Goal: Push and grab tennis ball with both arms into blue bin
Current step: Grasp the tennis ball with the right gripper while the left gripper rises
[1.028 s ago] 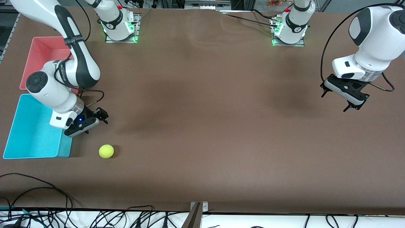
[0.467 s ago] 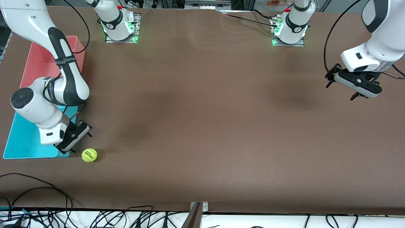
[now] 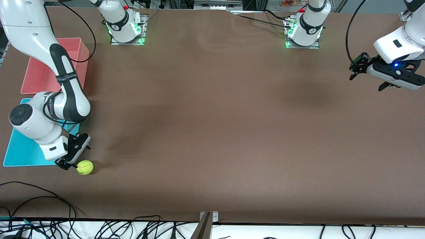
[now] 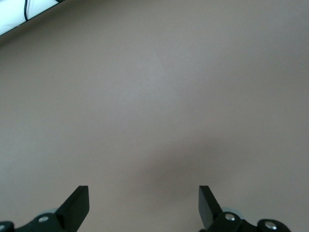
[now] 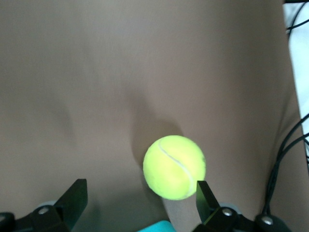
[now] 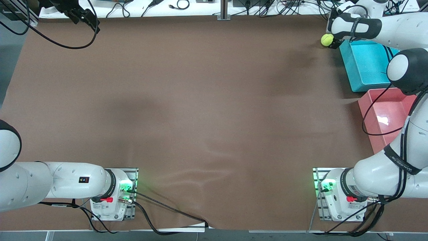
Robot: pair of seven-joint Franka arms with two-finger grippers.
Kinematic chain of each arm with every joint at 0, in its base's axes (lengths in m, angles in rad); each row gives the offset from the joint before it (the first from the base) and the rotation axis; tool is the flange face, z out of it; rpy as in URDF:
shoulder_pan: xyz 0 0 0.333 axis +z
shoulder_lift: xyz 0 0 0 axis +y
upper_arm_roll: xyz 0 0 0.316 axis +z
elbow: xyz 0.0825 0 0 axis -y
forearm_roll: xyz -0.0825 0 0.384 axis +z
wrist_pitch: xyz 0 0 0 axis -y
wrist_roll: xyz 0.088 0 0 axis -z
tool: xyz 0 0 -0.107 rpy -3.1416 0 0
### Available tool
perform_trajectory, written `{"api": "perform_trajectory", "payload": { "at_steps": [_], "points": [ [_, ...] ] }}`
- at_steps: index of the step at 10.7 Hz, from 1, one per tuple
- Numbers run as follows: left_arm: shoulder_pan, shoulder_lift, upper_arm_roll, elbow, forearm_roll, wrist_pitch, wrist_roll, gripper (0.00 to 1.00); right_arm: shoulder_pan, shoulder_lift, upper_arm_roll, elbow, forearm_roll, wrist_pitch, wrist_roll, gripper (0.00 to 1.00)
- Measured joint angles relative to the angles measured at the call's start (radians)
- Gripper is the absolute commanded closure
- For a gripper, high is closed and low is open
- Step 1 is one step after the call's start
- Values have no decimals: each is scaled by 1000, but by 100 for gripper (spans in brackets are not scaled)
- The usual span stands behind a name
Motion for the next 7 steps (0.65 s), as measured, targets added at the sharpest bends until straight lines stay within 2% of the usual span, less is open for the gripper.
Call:
{"api": "perform_trajectory", "payload": {
  "at_steps": [2,7],
  "points": [
    [-8,0,0,37,0,-48,-28,0,-27,51,1,56,0,1,-135,0],
    [-16,1,-31,127,-2,-175,-214,0,-37,144,7,183,0,1,-236,0]
  ]
}}
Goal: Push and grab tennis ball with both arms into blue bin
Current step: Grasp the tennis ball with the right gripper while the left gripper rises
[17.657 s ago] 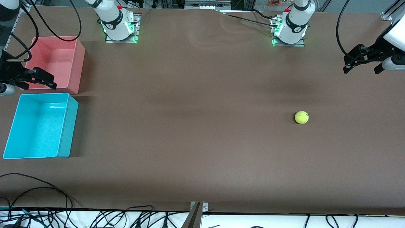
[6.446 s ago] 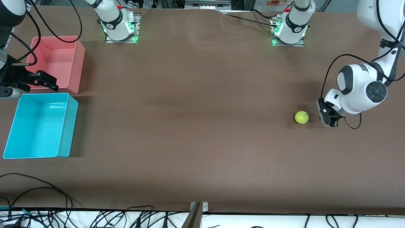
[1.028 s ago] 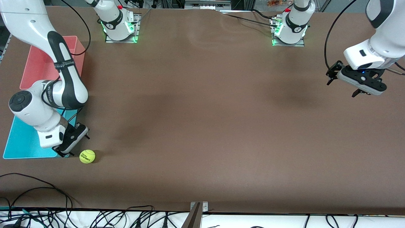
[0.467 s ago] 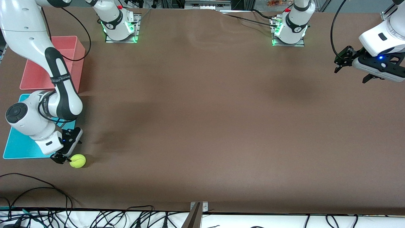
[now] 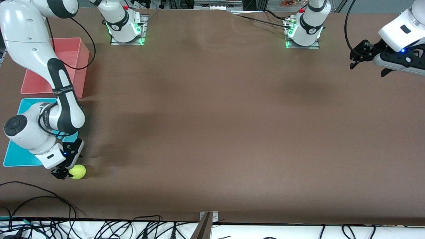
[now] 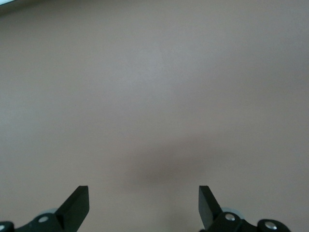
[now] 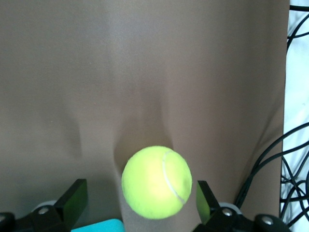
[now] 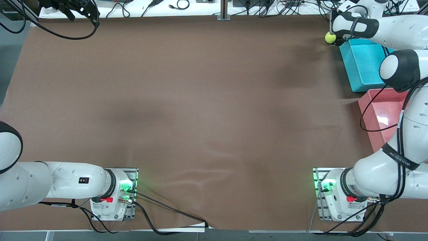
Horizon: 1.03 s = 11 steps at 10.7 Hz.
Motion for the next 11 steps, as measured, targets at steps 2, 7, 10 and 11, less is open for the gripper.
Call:
{"api": "perform_trajectory", "payload": {
  "at_steps": [2,7,10,11],
  "points": [
    [-5,5,-5,43,-1,-34,-68,0,-2,36,0,37,0,0,-23,0],
    [-22,139,0,152,-20,-43,-207,0,-46,99,43,110,0,1,-74,30],
    [-55,149,29,162,-37,-44,-235,0,-47,108,51,120,0,1,-85,55],
    [-55,149,35,165,-42,-45,-235,0,-47,107,53,122,2,1,-85,55]
  ]
}}
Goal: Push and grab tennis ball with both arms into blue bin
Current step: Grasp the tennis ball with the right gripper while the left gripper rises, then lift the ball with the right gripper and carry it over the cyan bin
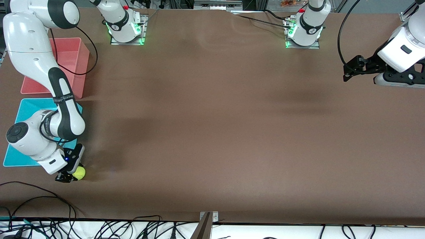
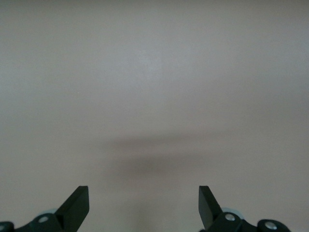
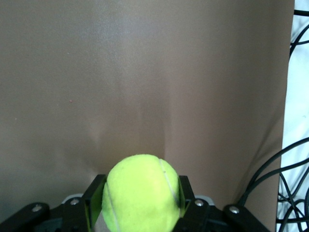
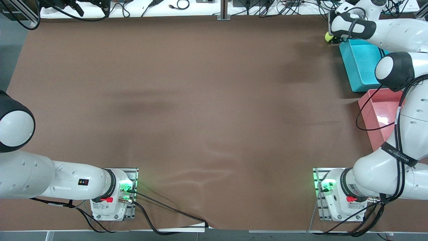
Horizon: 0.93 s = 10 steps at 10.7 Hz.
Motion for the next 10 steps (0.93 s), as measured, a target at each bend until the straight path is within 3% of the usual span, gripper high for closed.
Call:
{"api": "perform_trajectory", "payload": {
  "at_steps": [3,5,10],
  "points": [
    [0,0,3,2,-1,-1,-8,0,7,-22,2,-8,79,-3,0,55],
    [-1,0,2,7,-1,-2,-30,0,33,-102,3,-48,118,-45,6,55],
    [-1,0,2,9,-1,-4,-33,0,154,-378,-127,-207,128,-279,239,55]
  ]
}}
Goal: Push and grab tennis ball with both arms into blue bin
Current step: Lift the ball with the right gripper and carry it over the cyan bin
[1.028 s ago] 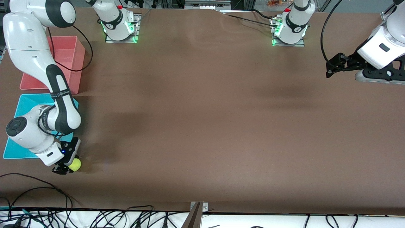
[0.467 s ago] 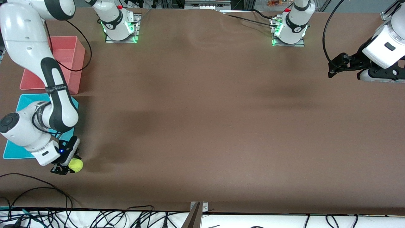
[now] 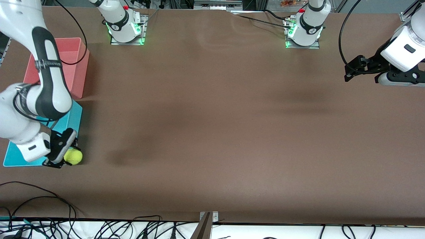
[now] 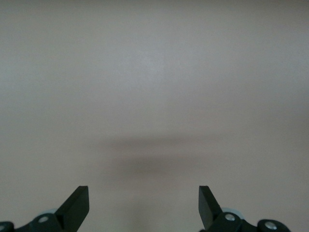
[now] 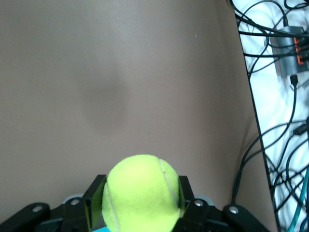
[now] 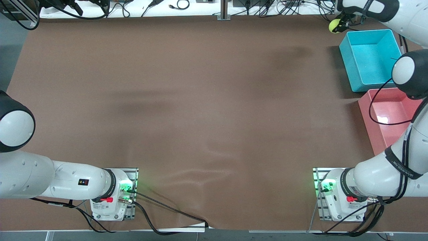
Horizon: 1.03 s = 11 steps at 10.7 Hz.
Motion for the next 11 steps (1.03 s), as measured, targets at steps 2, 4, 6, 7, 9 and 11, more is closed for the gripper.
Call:
{"api": "perform_trajectory", "payload": {
  "at_steps": [2,4,6,7,9,11],
  "points": [
    [1,0,1,1,0,0,0,0,1,-121,-24,-103,0,-24,46,55],
    [4,0,5,1,0,-1,0,0,0,-226,-64,-203,0,-27,57,55],
    [4,0,9,2,0,-1,0,0,-1,-294,-102,-278,0,-28,57,55],
    [5,0,10,2,0,-1,0,0,-2,-331,-114,-334,-6,-28,57,55],
    [15,0,13,2,0,-1,0,0,-2,-401,-128,-442,-29,-6,57,55],
    [17,0,14,2,0,-1,0,0,-2,-423,-177,-496,-49,-1,32,55]
  ]
}}
